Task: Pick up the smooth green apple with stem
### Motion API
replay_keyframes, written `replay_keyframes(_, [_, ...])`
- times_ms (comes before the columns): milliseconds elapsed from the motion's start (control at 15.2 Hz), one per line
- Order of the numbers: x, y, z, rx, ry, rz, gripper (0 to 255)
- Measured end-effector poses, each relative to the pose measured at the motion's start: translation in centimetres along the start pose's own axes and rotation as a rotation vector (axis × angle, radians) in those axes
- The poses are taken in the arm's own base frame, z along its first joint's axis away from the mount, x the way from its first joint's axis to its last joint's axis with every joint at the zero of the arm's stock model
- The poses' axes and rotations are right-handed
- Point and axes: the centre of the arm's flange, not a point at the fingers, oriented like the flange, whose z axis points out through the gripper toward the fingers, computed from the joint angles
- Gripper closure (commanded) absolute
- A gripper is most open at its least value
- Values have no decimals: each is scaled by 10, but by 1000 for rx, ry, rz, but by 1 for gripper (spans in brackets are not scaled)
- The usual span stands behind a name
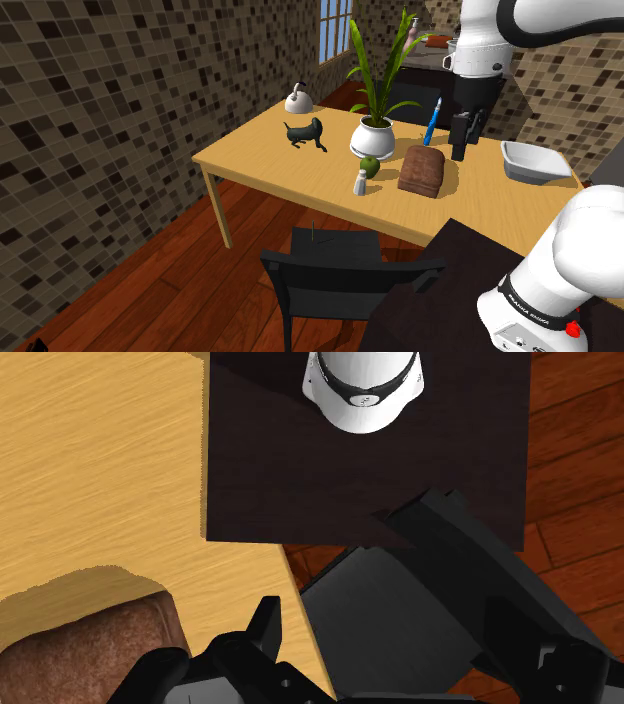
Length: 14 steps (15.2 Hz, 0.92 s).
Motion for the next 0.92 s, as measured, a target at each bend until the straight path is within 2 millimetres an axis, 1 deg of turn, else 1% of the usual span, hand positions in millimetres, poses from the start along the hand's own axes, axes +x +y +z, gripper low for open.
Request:
replay_keyframes(66, [0,0,0,0,0,0,0])
replay_keyframes(198, [7,10,8,-2,10,-19,0])
replay_keyframes(396, [26,34,28,-6,34,-64,0])
replay_keyframes(528, [39,45,44,-10,51,-98,0])
replay_keyframes(594, [45,52,48,-11,61,-114,0])
replay_keyframes(726, [63,69,61,-15,77,-146,0])
replay_keyframes(924, [83,90,82,-20,105,-196,0])
